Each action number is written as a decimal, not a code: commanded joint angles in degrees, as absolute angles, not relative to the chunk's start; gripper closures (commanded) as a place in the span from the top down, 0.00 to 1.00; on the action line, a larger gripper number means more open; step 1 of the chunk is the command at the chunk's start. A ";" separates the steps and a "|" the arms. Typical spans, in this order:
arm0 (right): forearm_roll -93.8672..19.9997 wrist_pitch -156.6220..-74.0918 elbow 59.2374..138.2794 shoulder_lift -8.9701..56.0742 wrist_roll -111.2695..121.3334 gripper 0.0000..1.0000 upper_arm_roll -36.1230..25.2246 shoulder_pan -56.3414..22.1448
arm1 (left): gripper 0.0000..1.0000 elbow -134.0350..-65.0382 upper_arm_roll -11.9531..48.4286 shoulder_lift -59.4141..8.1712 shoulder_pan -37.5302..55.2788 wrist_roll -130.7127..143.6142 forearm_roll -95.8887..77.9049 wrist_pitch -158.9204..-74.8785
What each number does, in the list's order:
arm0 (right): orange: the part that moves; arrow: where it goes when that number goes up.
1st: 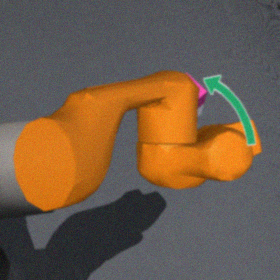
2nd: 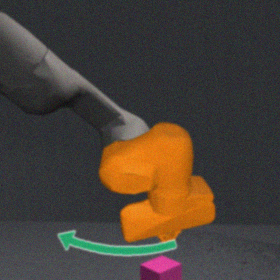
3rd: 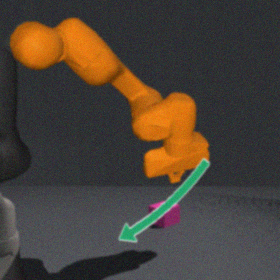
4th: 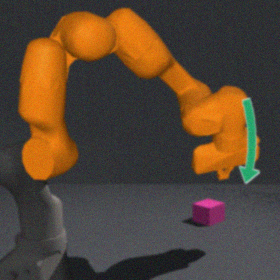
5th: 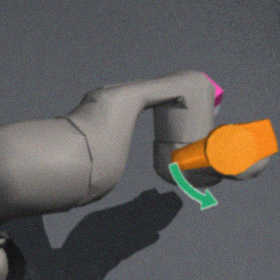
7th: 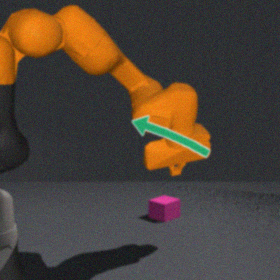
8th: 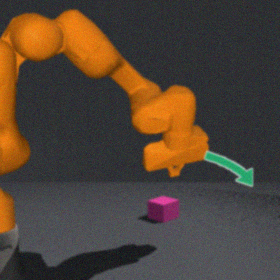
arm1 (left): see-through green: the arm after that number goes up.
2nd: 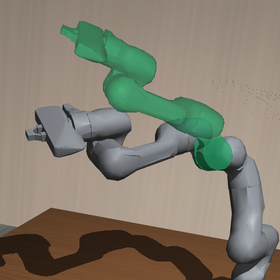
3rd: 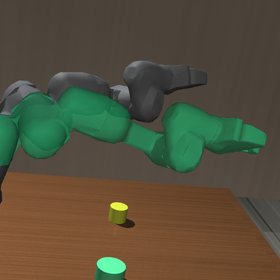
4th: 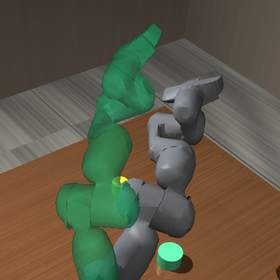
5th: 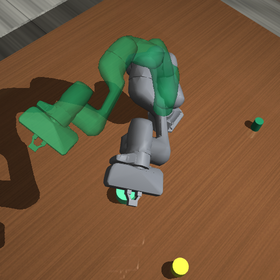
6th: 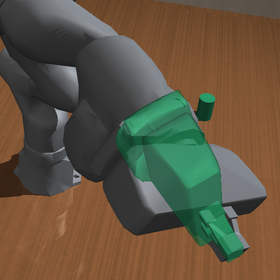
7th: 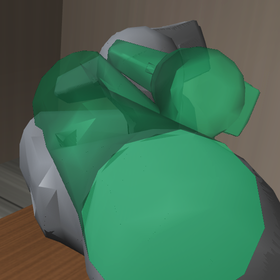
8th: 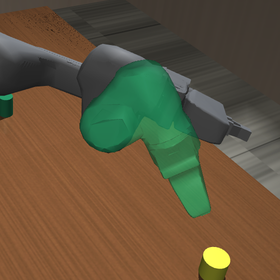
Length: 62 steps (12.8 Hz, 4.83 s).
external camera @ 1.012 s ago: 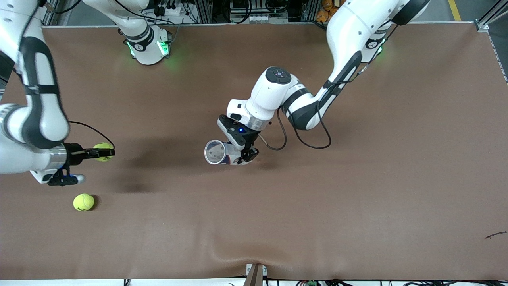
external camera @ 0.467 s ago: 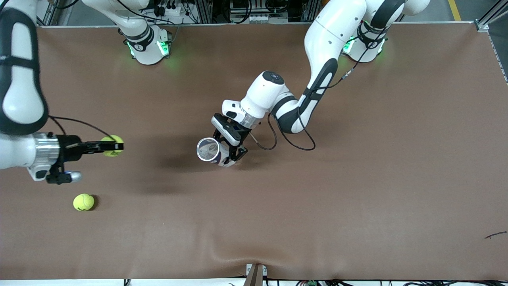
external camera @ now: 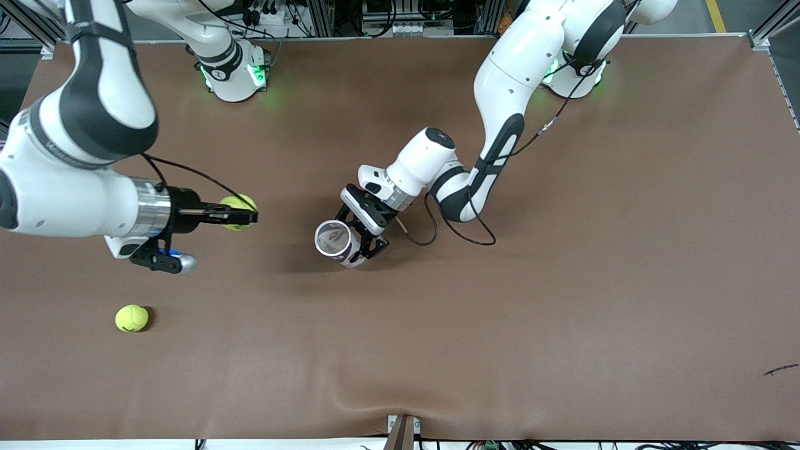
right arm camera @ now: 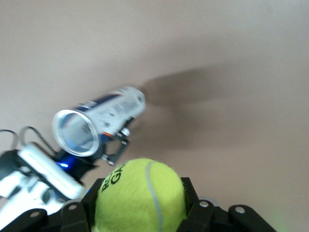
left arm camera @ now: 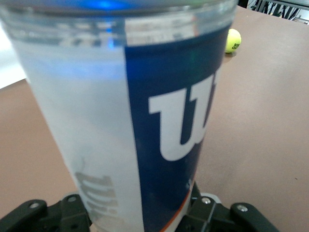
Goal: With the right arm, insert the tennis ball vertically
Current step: 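Move the ball over the tube opening with the right gripper and release, then move the right gripper to the second tennis ball and grasp it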
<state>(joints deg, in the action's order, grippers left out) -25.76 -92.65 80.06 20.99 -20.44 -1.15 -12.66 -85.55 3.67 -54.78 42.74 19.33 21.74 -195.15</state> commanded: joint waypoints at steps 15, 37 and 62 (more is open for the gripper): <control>-8.17 -120.05 86.39 23.91 11.77 0.42 -1.41 -30.85 | 0.76 -83.32 -2.11 -60.21 46.41 19.16 20.74 -202.85; -7.91 -103.48 89.82 16.09 12.04 1.00 -2.20 -19.80 | 0.77 -83.41 -2.02 -60.12 46.32 19.25 20.74 -202.94; -3.52 -132.70 76.29 50.70 41.66 1.00 -4.13 9.05 | 0.81 -83.41 -2.02 -60.12 46.14 19.25 20.74 -203.03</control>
<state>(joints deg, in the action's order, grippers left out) -3.49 -129.81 76.29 49.50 38.98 -5.17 7.45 -84.49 -1.22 -59.47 45.52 19.26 21.68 -202.01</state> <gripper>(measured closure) 0.000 0.189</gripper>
